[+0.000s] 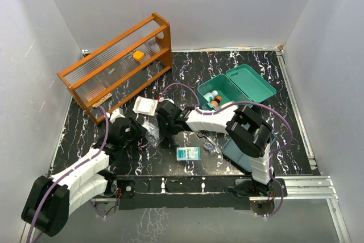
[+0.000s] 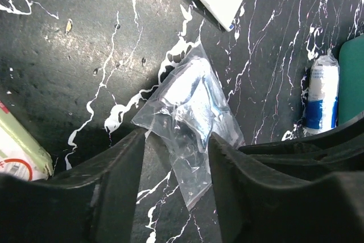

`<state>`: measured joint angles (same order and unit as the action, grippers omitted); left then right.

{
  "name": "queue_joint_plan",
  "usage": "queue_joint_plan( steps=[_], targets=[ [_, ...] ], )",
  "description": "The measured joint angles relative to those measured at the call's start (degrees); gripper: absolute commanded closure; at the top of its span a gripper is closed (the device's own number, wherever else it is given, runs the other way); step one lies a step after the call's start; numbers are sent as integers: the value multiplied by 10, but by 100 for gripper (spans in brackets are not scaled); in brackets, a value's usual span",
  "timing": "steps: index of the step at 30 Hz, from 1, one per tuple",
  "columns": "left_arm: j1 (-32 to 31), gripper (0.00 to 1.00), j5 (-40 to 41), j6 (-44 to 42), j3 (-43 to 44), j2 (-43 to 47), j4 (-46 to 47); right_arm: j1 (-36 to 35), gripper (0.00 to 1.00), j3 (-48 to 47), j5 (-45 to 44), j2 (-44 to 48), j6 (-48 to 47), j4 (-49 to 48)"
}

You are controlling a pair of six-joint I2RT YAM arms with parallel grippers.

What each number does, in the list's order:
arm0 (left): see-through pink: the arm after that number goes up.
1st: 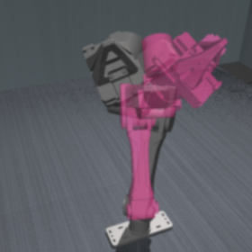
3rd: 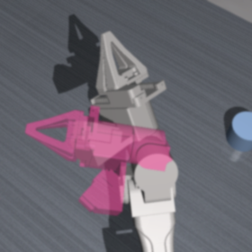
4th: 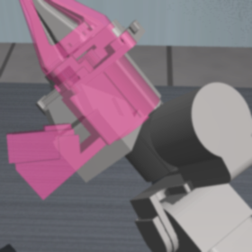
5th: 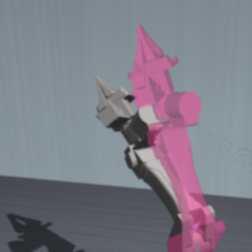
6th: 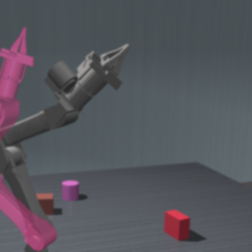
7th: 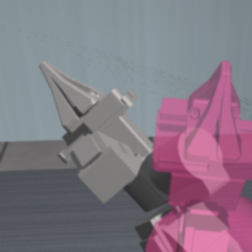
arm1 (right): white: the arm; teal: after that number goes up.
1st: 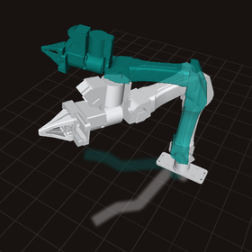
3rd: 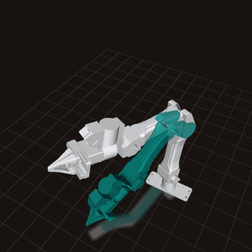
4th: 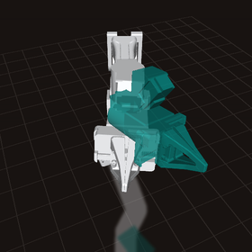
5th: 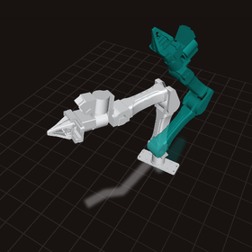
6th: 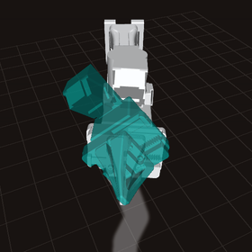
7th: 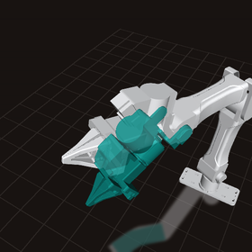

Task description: Organize the medicine kit

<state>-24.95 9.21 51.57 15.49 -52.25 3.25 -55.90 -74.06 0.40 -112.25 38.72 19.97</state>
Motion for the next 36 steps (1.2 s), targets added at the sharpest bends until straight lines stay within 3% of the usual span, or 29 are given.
queue_joint_plan(
  steps=[4,8,11,17,27,36],
  targets=[
    [0,52,-12,9,-14,-18,26,3,72,0,6,0,1,0],
    [1,60,-20,16,-21,-49,70,8,73,0,14,0,2,0],
    [2,70,-23,18,-23,-72,103,13,73,0,24,0,3,0],
    [2,100,-23,3,-32,-90,150,28,71,8,52,0,3,-16],
    [4,100,-33,-77,-4,-56,115,71,57,30,71,41,-36,-12],
    [5,100,-149,-129,83,-25,82,136,29,62,103,215,-72,-44]
  ],
)
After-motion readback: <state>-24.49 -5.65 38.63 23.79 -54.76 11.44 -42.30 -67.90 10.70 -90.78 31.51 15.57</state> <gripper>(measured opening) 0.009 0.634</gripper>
